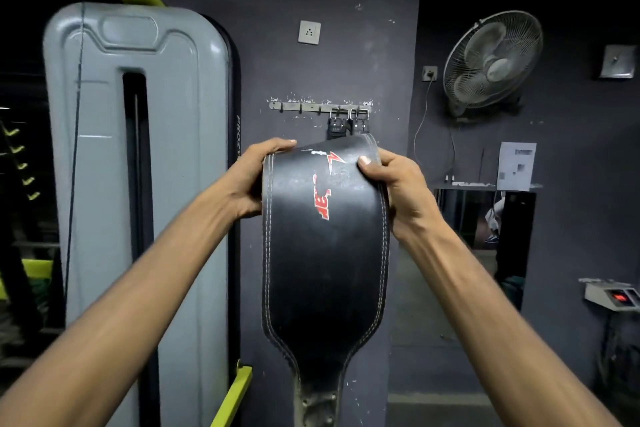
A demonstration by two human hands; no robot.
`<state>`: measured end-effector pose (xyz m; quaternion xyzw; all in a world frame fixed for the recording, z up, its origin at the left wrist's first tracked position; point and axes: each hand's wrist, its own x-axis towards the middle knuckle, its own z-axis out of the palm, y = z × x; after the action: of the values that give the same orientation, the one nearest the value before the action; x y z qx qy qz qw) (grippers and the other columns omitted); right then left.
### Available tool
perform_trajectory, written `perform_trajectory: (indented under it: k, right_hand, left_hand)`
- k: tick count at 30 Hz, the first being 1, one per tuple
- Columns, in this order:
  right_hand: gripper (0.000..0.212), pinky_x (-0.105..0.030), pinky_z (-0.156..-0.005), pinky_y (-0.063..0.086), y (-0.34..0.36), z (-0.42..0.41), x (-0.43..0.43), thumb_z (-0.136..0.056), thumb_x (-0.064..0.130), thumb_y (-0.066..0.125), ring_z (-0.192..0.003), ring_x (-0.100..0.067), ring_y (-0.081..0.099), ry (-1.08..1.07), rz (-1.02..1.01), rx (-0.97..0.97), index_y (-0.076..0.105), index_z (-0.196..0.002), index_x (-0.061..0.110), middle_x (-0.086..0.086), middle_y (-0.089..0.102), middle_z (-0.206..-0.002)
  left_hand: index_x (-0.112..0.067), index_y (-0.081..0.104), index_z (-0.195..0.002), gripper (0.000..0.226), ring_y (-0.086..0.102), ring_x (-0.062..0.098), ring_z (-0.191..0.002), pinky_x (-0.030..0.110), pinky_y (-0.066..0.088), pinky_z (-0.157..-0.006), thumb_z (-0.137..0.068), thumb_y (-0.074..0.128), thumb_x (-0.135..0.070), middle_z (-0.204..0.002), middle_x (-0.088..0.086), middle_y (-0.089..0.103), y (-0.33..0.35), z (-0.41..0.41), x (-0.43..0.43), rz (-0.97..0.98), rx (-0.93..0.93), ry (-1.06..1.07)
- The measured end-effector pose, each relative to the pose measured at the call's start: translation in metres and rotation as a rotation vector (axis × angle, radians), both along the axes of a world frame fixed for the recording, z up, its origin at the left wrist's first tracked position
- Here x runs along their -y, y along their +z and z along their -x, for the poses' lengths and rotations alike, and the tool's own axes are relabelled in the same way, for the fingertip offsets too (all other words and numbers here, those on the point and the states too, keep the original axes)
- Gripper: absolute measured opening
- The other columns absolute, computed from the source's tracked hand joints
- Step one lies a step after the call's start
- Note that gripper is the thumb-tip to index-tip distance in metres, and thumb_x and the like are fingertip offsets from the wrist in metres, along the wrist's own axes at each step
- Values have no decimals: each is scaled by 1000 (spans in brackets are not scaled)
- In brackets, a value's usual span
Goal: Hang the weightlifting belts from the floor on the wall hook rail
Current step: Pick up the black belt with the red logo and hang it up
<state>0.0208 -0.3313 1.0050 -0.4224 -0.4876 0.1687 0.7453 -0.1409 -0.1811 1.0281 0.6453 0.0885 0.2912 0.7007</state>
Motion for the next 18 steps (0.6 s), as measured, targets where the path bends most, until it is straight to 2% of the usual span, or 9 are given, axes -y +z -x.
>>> perform_trajectory:
  k: [3, 5, 8, 9, 10, 12, 14, 16, 18]
  right_hand:
    - [28, -32, -72, 58, -7, -6, 16, -90, 0, 62, -81, -28, 69, 35, -70, 60, 69, -116, -5, -21, 71, -102]
    - [30, -35, -74, 54, -8, -13, 27, -83, 5, 64, -86, -31, 66, 67, -51, 52, 72, -111, -1, -21, 69, -103]
    - [18, -34, -66, 40, 6, -17, 41, -77, 26, 70, -70, -29, 57, 68, 77, -71, 70, -85, 10, -10, 65, -79]
    - [21, -34, -66, 41, 13, -18, 43, -79, 33, 71, -65, -25, 59, 64, 99, -115, 68, -84, 13, -6, 65, -74]
    - [24, -34, -70, 46, 21, -17, 44, -82, 36, 71, -65, -22, 63, 70, 114, -137, 69, -89, 13, -5, 67, -76]
    - [28, -36, -83, 53, 34, -16, 43, -85, 35, 73, -77, -23, 69, 107, 136, -154, 72, -102, 13, -9, 72, -90]
    - [28, -41, -89, 53, 43, -15, 40, -82, 30, 76, -85, -28, 69, 61, 117, -103, 69, -103, 13, -13, 70, -96]
    - [29, -50, -92, 52, 44, -14, 37, -79, 23, 76, -92, -32, 65, -15, 55, -13, 68, -104, 10, -17, 67, -100]
    - [29, -49, -88, 53, 36, -12, 33, -82, 18, 73, -91, -32, 64, -31, -14, 26, 69, -106, 3, -18, 68, -99]
  left_hand:
    - [-10, 72, -91, 13, 71, 21, -72, 32, 58, -73, -88, 63, -18, -85, 8, 73, 9, -12, 12, 28, 127, -53]
    - [-8, 73, -92, 12, 72, 21, -74, 34, 57, -81, -87, 63, -13, -85, 8, 74, 11, -18, 17, -8, 153, -57]
    - [-6, 72, -91, 10, 72, 17, -72, 30, 58, -79, -84, 65, -10, -81, 7, 75, 9, -22, 26, -192, 182, -39]
    - [-4, 71, -94, 14, 72, 18, -75, 30, 59, -78, -82, 67, -9, -84, 8, 74, 7, -22, 31, -259, 211, -36]
    - [-3, 70, -97, 18, 72, 19, -78, 31, 59, -80, -79, 68, -9, -88, 9, 73, 4, -22, 34, -314, 234, -26]
    - [-2, 70, -99, 24, 71, 25, -87, 39, 57, -88, -76, 71, -9, -94, 12, 73, -3, -18, 40, -371, 247, -6]
    - [6, 68, -107, 38, 67, 33, -98, 48, 50, -94, -73, 75, -10, -102, 17, 71, -9, -14, 41, -365, 231, -4]
    - [6, 68, -110, 38, 71, 27, -94, 39, 55, -89, -79, 74, -13, -103, 15, 73, -8, -9, 44, -321, 206, -8]
    - [-10, 74, -96, 14, 72, 12, -78, 23, 57, -76, -87, 70, -20, -88, 1, 75, 3, -6, 44, -242, 205, 20]
